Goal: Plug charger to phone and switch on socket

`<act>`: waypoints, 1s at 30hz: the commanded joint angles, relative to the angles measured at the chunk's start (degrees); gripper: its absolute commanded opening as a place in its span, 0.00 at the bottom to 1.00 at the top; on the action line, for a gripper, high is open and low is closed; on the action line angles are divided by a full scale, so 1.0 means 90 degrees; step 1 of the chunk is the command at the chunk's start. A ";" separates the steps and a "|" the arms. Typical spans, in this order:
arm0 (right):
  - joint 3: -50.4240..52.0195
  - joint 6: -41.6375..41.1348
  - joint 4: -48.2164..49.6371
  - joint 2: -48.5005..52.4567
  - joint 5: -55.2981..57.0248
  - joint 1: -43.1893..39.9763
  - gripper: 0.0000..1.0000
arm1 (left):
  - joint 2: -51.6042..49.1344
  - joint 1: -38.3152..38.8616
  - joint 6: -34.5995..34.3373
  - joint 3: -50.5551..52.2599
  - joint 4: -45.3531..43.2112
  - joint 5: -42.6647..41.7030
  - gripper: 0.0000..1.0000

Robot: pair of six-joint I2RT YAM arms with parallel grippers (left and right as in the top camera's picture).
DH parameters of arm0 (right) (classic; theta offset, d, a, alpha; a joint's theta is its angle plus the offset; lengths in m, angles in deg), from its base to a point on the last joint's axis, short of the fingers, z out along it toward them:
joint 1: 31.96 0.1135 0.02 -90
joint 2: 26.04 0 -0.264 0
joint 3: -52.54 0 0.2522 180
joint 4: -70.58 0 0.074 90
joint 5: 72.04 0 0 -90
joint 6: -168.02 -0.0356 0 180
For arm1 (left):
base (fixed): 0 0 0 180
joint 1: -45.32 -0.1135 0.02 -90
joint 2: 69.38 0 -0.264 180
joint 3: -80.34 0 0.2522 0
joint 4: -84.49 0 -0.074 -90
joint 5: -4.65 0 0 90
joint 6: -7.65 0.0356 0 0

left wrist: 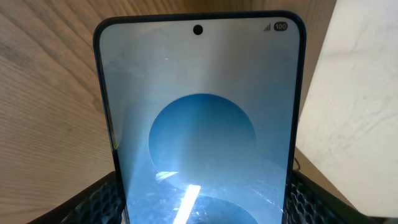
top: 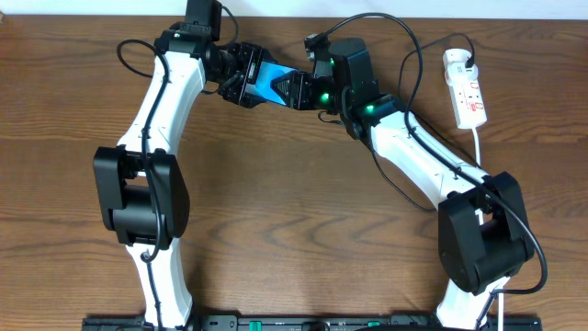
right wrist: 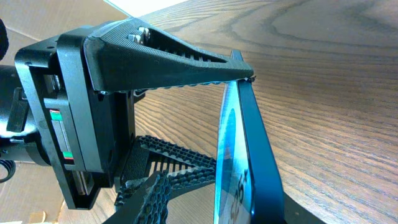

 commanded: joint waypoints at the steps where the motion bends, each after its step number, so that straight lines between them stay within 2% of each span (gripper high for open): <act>1: -0.0112 0.0080 0.0034 -0.0010 -0.0070 0.0073 0.37 | 0.0272 0.0027 0.0158 -0.0185 -0.0036 -0.0367 0.07; 30: -0.0112 0.0197 -0.0032 -0.0010 0.0000 0.0036 0.33 | 0.0563 0.0027 0.0542 -0.0185 0.0019 -0.0588 0.07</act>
